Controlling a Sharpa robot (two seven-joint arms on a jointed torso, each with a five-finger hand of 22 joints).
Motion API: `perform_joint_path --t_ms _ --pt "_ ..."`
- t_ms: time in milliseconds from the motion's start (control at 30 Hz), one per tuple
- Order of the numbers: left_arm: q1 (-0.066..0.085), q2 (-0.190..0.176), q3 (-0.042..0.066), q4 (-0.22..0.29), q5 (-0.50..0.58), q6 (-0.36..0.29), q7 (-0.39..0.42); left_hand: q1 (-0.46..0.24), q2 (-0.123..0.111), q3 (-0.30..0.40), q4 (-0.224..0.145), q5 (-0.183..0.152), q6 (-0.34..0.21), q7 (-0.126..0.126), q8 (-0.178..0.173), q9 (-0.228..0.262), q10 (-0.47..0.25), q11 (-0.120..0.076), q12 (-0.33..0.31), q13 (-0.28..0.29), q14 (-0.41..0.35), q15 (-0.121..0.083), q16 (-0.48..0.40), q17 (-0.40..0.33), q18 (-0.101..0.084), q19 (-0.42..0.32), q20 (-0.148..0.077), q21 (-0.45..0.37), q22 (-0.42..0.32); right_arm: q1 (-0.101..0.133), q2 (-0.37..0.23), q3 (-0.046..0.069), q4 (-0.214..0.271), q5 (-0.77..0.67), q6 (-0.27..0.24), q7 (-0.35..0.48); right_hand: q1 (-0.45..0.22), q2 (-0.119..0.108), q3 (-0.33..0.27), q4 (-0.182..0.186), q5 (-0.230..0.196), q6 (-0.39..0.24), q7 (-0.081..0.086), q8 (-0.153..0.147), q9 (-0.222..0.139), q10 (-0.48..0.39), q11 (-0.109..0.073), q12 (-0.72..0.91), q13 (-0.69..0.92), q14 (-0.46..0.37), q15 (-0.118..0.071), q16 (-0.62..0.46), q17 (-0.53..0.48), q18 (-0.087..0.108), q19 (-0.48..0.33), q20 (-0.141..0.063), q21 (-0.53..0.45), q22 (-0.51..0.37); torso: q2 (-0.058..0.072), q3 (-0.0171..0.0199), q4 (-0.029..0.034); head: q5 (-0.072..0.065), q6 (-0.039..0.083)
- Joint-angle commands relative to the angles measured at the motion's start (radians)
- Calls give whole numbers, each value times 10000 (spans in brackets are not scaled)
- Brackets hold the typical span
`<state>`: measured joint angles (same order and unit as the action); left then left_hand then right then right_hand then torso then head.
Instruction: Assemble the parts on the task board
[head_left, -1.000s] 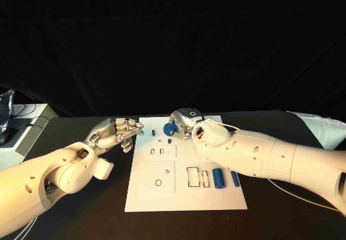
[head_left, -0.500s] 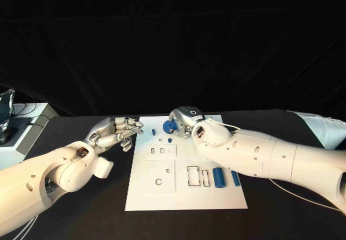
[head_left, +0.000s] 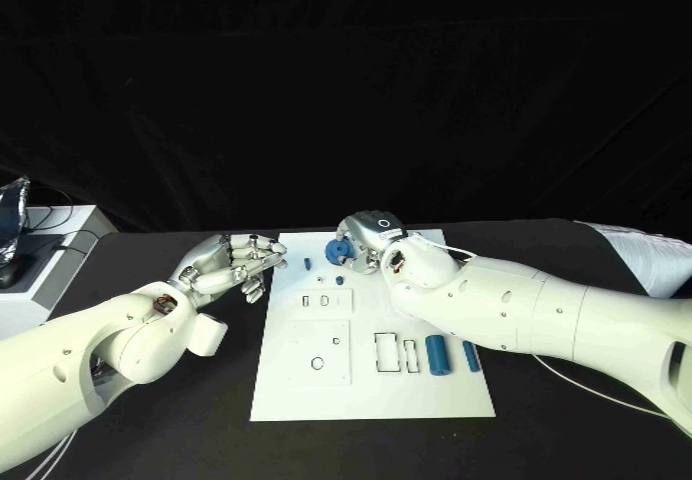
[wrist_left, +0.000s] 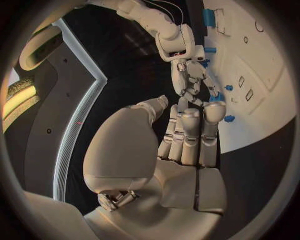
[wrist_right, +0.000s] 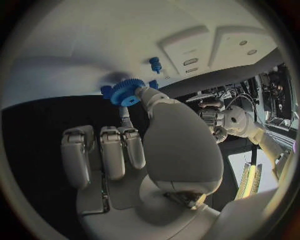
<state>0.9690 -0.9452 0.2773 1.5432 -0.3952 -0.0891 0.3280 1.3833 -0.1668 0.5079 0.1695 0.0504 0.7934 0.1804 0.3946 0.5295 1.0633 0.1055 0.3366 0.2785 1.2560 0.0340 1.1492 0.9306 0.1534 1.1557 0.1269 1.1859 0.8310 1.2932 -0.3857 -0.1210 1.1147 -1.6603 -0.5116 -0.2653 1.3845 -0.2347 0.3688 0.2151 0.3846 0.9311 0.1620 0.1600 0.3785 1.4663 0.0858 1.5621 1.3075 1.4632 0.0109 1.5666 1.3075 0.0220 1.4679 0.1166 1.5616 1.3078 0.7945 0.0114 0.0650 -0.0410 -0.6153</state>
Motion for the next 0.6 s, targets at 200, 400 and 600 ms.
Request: perform_joint_path --t_ms 200,400,600 --pt "2 26 8 26 32 175 42 29 37 49 14 -4 -8 31 -40 -11 2 13 -42 -10 -19 -7 -48 -10 -132 -45 17 53 12 -1 131 1 -176 -150 299 -51 -9 -76 83 1 -52 68 -1 -7 5 1016 -63 62 2597 1076 -38 42 2633 -202 989 -36 40 2574 -3 -2 2 14 -28" --pt "2 34 8 24 26 176 37 29 37 49 14 -4 -8 31 -40 -11 2 13 -42 -10 -19 -7 -48 -10 -132 -45 17 53 12 -2 200 2 -282 -147 506 -55 -42 -98 94 4 -105 61 6 -20 -2 995 -57 44 2571 1076 -38 42 2633 -195 974 -38 21 2553 -8 -6 -4 30 -37" --pt "2 51 8 6 4 184 36 29 37 49 14 -4 -8 31 -40 -11 2 13 -42 -10 -19 -7 -48 -10 -132 -45 17 53 12 -3 204 1 -345 -142 689 -78 -65 -109 99 9 -141 60 8 -27 -5 977 -54 29 2550 1076 -37 42 2633 -193 969 -38 14 2546 -8 -1 -9 21 -56"
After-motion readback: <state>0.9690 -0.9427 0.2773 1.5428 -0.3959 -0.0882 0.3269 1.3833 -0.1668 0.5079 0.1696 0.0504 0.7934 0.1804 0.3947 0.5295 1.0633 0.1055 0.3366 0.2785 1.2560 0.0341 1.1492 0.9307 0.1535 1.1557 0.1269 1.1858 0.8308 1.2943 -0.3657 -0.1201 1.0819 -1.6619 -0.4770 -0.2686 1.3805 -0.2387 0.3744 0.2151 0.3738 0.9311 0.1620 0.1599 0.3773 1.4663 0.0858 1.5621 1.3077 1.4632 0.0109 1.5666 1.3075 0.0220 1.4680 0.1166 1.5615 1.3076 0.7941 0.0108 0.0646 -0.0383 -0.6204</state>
